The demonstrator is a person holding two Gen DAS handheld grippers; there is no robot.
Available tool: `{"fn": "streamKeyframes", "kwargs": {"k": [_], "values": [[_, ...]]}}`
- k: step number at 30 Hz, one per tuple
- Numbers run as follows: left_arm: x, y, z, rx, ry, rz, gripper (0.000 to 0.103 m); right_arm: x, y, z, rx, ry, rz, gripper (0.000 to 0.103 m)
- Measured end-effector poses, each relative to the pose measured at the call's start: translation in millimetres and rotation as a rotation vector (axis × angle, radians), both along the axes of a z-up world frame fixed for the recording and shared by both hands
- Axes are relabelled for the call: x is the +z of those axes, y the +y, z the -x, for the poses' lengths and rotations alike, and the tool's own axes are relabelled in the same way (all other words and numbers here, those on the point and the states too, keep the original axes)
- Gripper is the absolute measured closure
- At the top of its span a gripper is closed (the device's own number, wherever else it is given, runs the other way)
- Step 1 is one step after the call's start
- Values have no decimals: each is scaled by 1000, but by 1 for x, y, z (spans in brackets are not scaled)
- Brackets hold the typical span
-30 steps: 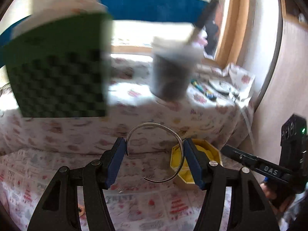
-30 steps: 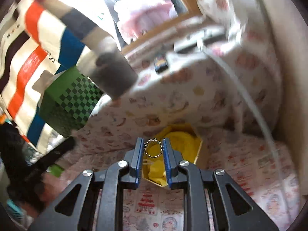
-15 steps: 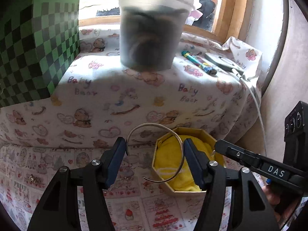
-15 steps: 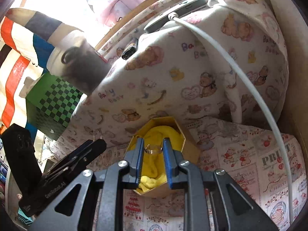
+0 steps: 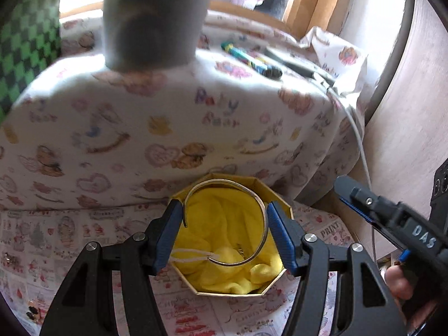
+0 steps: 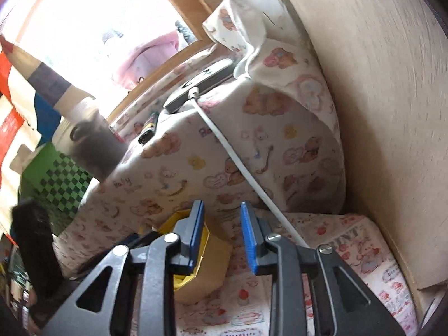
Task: Organize jewelry
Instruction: 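Open the left tool to drop the bangle into the yellow-lined box, then move the left tool back over the silver chain bracelet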
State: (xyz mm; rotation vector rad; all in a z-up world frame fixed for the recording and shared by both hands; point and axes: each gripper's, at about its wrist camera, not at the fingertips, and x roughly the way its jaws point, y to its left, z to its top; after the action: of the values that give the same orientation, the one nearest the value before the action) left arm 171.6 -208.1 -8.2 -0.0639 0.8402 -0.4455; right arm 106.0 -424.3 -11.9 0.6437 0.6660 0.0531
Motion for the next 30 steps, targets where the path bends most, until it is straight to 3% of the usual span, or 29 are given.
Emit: {"fn": "streamKeyframes", "kwargs": {"k": [3,5,7,13,23,25,27,30], "values": [[-3,-3,-1,-2,4,8,41,-2,-1,-1,-10,8,17,78],[1,-1,4,-4,-23,3,31,-2,3,-2,-2,8,21,77],[9,9,15,-7,-68,-3,22,0,7,-2,10,1,29,77],[47,32,54,34,-248,-66,13,12,26,5,51,-39,64,71],[98,100,118,213,-482,-124,7,42,83,30,149,-153,191,54],[100,119,131,299,-501,-128,4,50,96,39,166,-185,228,51],[99,134,143,303,-525,-119,1,55,106,47,180,-212,248,48],[94,148,158,309,-561,-168,1,58,121,55,200,-234,273,42]]}}
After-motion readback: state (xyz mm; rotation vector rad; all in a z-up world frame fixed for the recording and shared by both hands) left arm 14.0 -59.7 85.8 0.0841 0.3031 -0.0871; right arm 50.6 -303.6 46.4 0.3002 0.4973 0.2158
